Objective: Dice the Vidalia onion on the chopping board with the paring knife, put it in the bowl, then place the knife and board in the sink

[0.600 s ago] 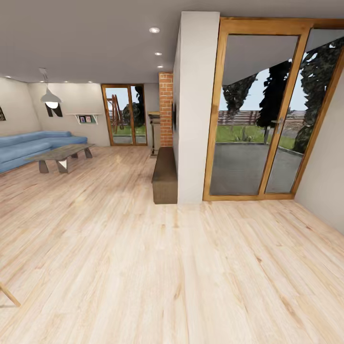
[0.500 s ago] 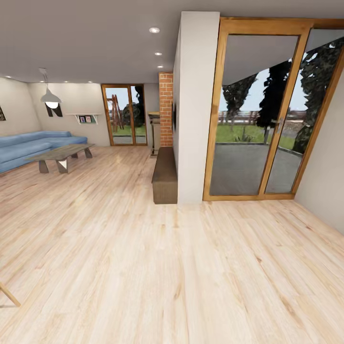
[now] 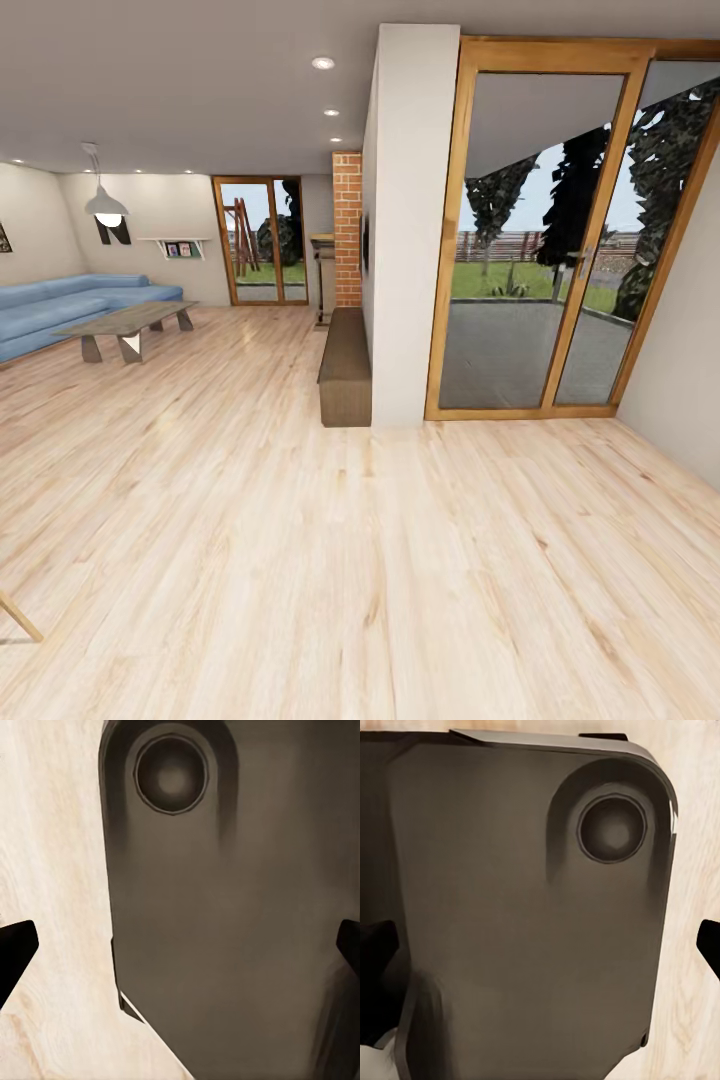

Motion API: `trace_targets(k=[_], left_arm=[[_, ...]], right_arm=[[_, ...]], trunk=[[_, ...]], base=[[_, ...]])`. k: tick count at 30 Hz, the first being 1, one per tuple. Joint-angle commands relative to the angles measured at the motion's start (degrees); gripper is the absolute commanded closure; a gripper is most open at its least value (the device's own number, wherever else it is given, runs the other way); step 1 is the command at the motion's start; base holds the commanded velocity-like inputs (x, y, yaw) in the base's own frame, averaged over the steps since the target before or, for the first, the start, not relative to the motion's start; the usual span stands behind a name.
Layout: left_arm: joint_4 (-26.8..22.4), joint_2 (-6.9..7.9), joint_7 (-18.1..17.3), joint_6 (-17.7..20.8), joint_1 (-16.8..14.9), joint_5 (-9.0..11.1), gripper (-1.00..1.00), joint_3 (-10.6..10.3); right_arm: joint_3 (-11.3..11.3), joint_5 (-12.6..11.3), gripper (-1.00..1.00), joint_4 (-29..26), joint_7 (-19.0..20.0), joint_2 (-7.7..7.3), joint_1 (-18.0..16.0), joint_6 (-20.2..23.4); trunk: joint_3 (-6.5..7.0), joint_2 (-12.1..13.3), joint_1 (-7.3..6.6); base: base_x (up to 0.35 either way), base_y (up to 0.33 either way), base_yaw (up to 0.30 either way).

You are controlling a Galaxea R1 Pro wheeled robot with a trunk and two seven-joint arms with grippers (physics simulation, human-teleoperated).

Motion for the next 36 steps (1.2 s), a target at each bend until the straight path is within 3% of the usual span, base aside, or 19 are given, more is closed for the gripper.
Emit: trace_targets(k=[1,14,15,26,31,36], left_arm=[[0.00,0.07,-0.01,-0.01,-0.01,-0.01,-1.00,-0.02],[-0.51,0.19,-0.01,-0.01,-0.01,0.23,-1.00,0.12],[-0.79,0.19,-0.01,-0.01,-0.01,0.23,-1.00,0.14],[-9.19,0.16,-0.01,-0.37,-0.01,0.25,-1.00,0.02],[-15.25,0.15,-0.01,-1.61,-0.01,0.25,-1.00,0.15],[-20.78,0.10,-0.01,-2.22,-0.07,0.32,-1.00,0.18]], right_arm=[[0.00,0.00,-1.00,-0.07,0.00,0.01,-0.01,0.04],[-0.05,-0.01,-1.00,-0.40,0.00,-0.06,-0.01,-0.73],[-0.06,-0.02,-1.00,-0.39,0.00,-0.04,-0.01,-2.91],[-0.09,-0.02,-1.00,-0.50,0.00,-0.17,-0.01,-10.01],[-0.09,0.02,-1.00,-3.36,0.00,-0.33,-0.01,-18.48],[-0.09,0.06,-1.00,-8.92,-0.06,-0.47,-0.01,-21.16]], trunk=[[-0.04,-0.02,0.00],[-0.04,-0.02,0.00],[-0.04,-0.02,0.00],[-0.04,-0.02,0.00],[-0.04,-0.02,0.00],[-0.04,-0.02,0.00]], base=[[0.000,0.000,0.000],[0.000,0.000,0.000],[0.000,0.000,0.000],[0.000,0.000,0.000],[0.000,0.000,0.000],[0.000,0.000,0.000]])
